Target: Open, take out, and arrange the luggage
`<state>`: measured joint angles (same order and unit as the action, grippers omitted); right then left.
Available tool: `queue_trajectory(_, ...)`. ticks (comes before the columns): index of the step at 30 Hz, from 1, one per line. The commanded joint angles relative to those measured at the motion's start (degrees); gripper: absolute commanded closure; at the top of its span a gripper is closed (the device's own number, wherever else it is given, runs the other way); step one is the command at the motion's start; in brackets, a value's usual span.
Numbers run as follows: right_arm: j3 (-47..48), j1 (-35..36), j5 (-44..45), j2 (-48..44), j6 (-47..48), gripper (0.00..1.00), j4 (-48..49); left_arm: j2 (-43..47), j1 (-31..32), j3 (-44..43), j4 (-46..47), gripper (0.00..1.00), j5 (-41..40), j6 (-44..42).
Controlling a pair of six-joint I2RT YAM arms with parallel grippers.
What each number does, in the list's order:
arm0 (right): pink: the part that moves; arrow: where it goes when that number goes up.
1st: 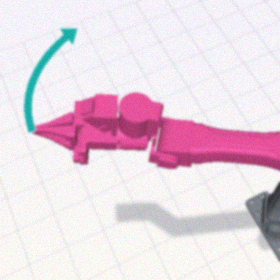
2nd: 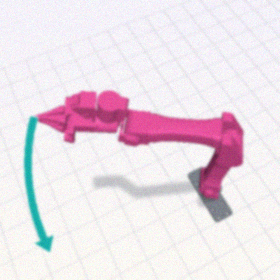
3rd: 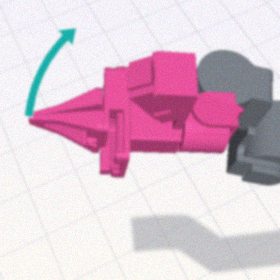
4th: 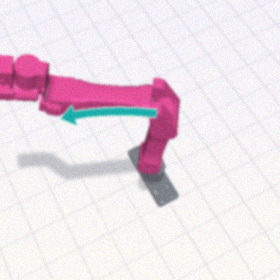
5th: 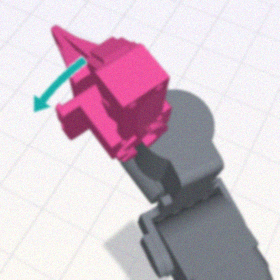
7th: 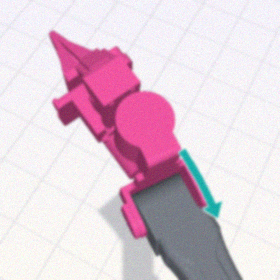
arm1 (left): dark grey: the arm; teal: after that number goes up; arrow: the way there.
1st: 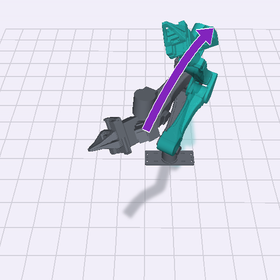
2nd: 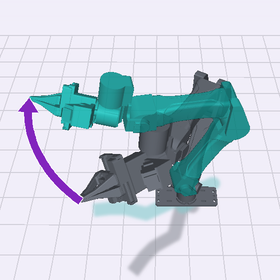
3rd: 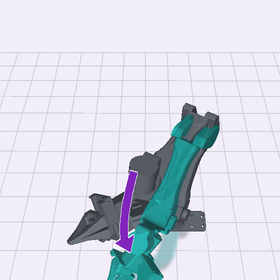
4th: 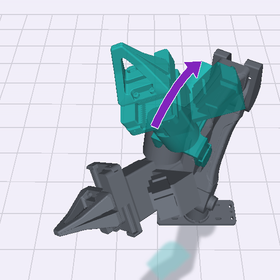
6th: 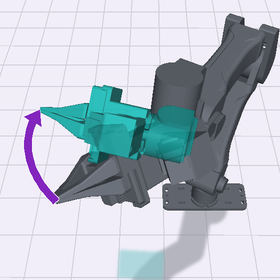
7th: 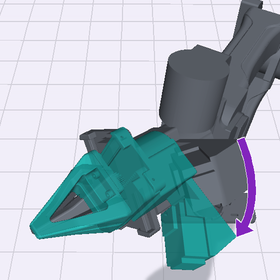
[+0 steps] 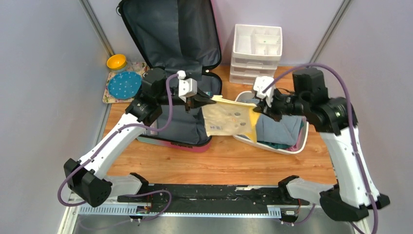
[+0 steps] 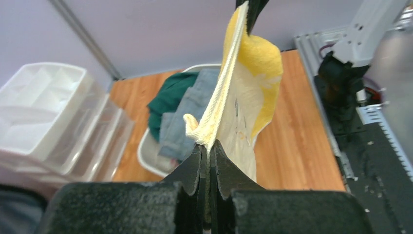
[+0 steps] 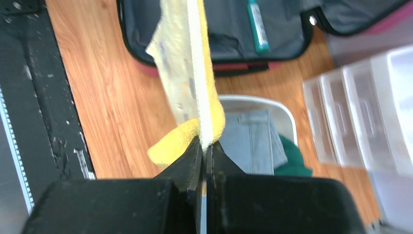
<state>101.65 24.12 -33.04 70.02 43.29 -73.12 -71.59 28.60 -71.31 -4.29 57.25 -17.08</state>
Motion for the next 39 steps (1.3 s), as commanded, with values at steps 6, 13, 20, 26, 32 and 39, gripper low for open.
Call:
queue_trajectory(6, -9.4, -0.4, 21.8, -17.3, -6.7, 1.0, -15.0, -1.3, 12.1, 1.5, 5.8, 1.0, -6.5, 6.9)
queue_trajectory(13, -15.7, -0.4, 40.8, -19.5, -9.6, 1.0, -11.7, -11.2, 16.0, 0.6, 12.3, 1.0, -10.2, 9.8)
queue_trajectory(20, -20.0, -8.6, 41.4, -14.4, -5.8, 1.0, -7.0, -22.6, 16.2, -7.5, 16.8, 1.0, -17.4, 10.7)
queue_trajectory(26, -16.8, -28.6, 29.7, -5.8, 2.3, 1.0, -1.5, -31.5, 16.2, -14.1, 18.4, 1.0, -19.0, 10.6)
queue_trajectory(32, -18.6, -33.2, 25.9, 2.5, 5.1, 1.0, 4.7, -38.3, 16.2, -17.7, 18.6, 1.0, -21.0, 6.5)
queue_trajectory(39, -16.3, -34.8, 25.7, 11.7, 4.4, 1.0, 12.5, -42.5, 16.2, -17.1, 24.5, 1.0, -28.5, 6.5)
